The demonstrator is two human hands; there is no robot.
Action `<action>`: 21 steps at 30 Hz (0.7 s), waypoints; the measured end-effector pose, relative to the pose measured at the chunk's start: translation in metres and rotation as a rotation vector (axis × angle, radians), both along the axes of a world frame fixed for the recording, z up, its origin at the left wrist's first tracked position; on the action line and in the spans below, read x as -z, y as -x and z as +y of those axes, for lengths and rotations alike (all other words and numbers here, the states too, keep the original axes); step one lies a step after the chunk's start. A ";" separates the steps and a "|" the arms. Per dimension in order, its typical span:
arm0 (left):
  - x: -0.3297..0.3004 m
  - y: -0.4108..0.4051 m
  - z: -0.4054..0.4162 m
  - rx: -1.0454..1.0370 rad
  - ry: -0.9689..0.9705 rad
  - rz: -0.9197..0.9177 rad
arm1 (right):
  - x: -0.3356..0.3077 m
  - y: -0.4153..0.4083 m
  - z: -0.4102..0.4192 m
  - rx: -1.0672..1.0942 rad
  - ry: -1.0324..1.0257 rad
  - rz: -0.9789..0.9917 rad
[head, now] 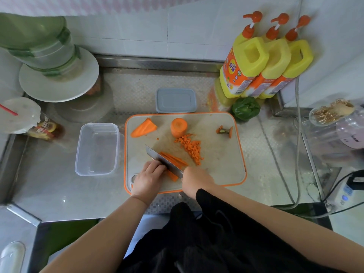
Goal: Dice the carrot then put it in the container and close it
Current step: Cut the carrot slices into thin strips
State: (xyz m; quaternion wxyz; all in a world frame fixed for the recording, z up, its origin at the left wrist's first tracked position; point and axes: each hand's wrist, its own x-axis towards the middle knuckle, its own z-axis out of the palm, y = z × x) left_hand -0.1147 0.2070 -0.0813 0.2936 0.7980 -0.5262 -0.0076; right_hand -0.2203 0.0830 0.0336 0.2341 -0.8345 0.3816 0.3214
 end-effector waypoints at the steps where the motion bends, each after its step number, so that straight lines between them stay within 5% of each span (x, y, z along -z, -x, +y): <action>1: 0.001 0.000 0.000 0.003 0.006 -0.001 | 0.001 0.001 0.002 0.002 -0.001 -0.002; 15: 0.003 0.005 0.005 -0.052 -0.066 0.067 | 0.014 0.005 -0.016 0.054 -0.126 -0.059; 21: 0.006 0.012 0.010 0.078 -0.040 0.057 | 0.011 0.019 -0.002 0.056 -0.070 -0.086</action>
